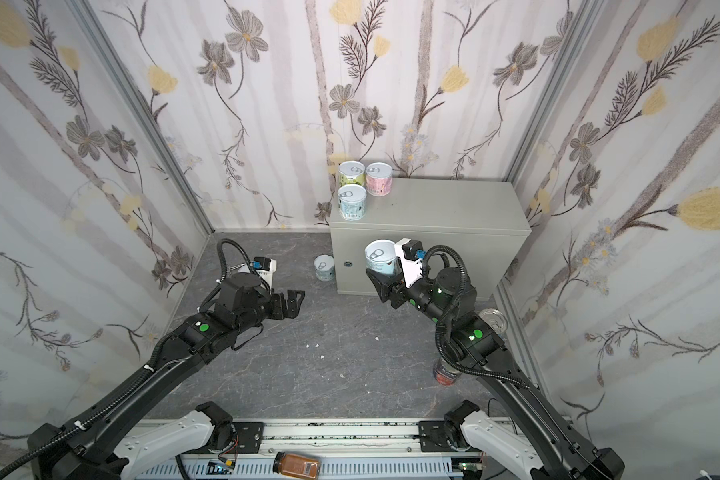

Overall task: Place and organize the canned foods onto the counter
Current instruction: 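Raise the light-blue can with the right gripper over the cabinet top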

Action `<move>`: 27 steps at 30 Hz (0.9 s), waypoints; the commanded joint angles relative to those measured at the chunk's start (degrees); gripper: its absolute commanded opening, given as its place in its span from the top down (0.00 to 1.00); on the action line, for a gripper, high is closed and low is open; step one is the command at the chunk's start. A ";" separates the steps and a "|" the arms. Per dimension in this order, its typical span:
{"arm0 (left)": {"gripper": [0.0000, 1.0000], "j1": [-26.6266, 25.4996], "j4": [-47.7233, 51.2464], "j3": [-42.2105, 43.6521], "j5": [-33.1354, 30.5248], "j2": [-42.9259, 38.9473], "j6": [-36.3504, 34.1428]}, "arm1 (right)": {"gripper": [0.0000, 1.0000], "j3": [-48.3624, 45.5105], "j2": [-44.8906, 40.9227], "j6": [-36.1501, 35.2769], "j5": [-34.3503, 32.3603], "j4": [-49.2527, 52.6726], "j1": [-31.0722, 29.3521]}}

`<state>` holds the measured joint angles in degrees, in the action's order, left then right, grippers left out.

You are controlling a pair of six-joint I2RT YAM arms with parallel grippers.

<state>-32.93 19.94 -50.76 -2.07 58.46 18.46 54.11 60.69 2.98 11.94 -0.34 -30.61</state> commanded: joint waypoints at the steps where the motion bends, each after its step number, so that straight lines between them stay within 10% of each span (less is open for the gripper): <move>1: 0.00 -0.71 -6.70 1.19 1.91 0.20 2.39 | 0.52 1.28 -0.18 0.68 -3.20 -3.06 1.12; 27: 0.00 -3.03 -17.57 12.56 -1.73 1.13 4.79 | 0.51 16.82 21.87 1.68 1.03 -15.33 9.13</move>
<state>-36.05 5.72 -38.09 -3.01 59.51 22.33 69.14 80.90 5.50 11.25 -9.32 -21.93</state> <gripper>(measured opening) 0.998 0.743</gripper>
